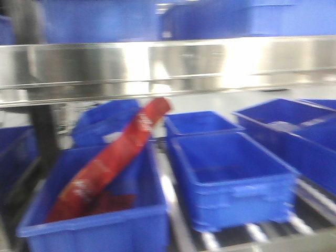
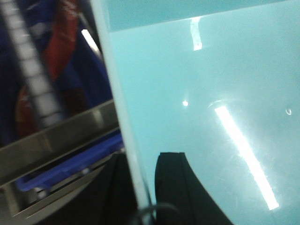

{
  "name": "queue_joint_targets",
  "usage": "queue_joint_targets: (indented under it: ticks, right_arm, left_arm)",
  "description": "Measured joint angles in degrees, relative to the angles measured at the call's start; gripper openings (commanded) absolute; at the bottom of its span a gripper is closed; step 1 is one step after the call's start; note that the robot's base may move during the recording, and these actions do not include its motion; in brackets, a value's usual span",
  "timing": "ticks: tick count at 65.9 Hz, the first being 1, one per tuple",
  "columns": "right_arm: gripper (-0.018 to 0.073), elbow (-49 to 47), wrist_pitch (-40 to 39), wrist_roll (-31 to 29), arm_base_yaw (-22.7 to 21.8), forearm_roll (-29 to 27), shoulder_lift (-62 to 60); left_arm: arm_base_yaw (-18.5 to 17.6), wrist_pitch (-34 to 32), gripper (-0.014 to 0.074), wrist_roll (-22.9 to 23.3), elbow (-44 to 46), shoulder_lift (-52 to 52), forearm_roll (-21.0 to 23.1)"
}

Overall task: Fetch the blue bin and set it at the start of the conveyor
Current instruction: 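Lift the teal bin with both grippers and pull it off the shelf, then hold the teal bin in both grippers while the base drives to the conveyor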

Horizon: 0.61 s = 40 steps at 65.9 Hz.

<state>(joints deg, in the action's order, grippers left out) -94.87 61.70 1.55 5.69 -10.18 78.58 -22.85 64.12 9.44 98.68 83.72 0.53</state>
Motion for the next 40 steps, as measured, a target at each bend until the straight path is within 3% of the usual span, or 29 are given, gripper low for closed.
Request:
queue_joint_targets:
  ticks: [40]
  right_arm:
    - [-0.0151,0.0,0.0,0.0,0.0,0.0,0.0]
  left_arm:
    - [0.0,-0.1,-0.0111,0.1,0.0,0.0,0.0]
